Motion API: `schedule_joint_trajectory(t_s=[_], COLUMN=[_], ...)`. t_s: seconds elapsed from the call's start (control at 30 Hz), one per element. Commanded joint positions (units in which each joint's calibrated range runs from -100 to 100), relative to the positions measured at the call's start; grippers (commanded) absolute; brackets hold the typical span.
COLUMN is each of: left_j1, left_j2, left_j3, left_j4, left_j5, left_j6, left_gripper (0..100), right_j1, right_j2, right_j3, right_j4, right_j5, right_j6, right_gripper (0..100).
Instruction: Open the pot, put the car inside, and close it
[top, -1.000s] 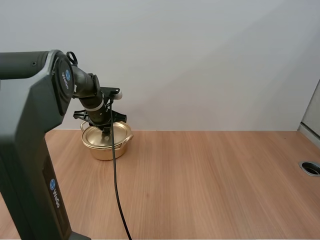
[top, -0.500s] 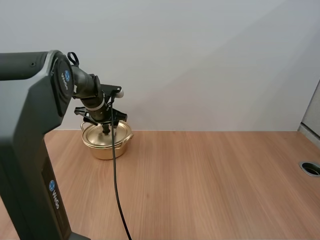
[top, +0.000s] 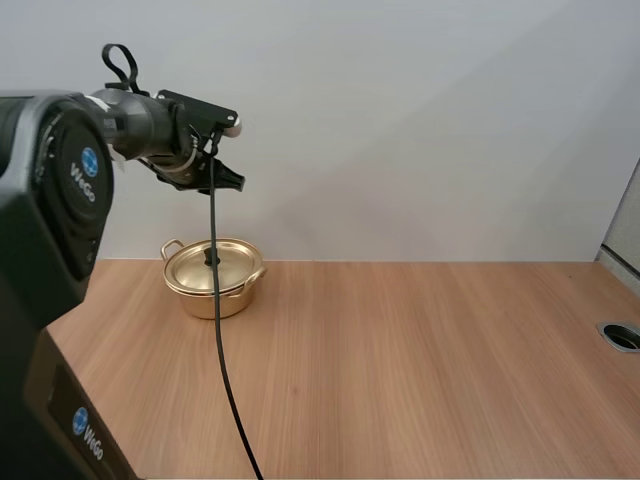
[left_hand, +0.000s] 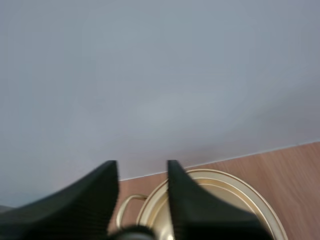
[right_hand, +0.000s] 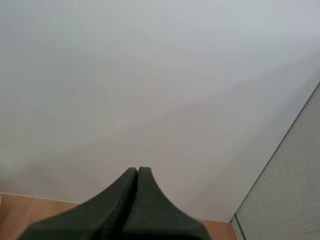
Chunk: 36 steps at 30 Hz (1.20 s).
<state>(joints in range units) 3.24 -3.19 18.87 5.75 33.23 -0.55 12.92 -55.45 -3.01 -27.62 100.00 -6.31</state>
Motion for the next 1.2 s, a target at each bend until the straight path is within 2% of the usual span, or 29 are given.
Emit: schedule_joint_trajectory(t_s=[0.0,0.13,0.23,0.33,0.4,0.47,0.57,0.67,0.8,0.87,1.03,1.17], left_j1=[1.83,5.53,7.13,7.49,7.49,7.49,7.49,7.49,7.49,7.49,7.49,7.34], left_j2=[-3.6,-10.5,-15.7,-20.1,-22.5,-24.8,-26.8,-27.9,-28.2,-28.2,-28.7,-34.6], left_j3=[-0.1,-0.1,-0.1,0.6,1.6,3.5,7.4,12.7,21.5,24.7,28.9,32.4], left_j4=[-2.6,-7.1,-9.7,-16.3,-24.4,-36.1,-46.3,-44.8,-35.3,-32.8,-33.4,-32.9], left_j5=[-1.4,-0.6,2.8,8.4,13.3,19.5,24.2,17.0,-0.1,-6.1,-7.2,-3.2], left_j6=[-4.8,-5.5,-2.7,2.9,9.3,18.7,27.3,27.1,21.3,19.1,18.9,18.9], left_gripper=[0,0,0,0,0,0,0,0,0,0,0,0], right_j1=[-0.2,-3.1,-6.1,-8.4,-9.9,-11.1,-12.0,-12.0,-12.0,-12.0,-12.0,-12.0], right_j2=[0.0,-2.9,-8.1,-12.4,-14.8,-16.3,-16.7,-16.7,-16.6,-16.3,-15.0,-13.2], right_j3=[0.0,2.6,8.3,15.7,22.6,29.2,36.7,42.9,49.6,52.0,57.5,61.7], right_j4=[0.0,-0.5,0.5,1.3,1.7,2.7,4.1,4.6,5.0,5.3,5.5,5.5], right_j5=[0.0,0.0,0.0,0.0,-1.3,-4.2,-10.2,-19.6,-28.9,-31.1,-36.4,-41.8], right_j6=[1.1,4.4,7.6,7.4,7.4,8.5,11.8,11.9,13.0,13.0,13.0,14.2], right_gripper=[0,0,0,0,0,0,0,0,0,0,0,0])
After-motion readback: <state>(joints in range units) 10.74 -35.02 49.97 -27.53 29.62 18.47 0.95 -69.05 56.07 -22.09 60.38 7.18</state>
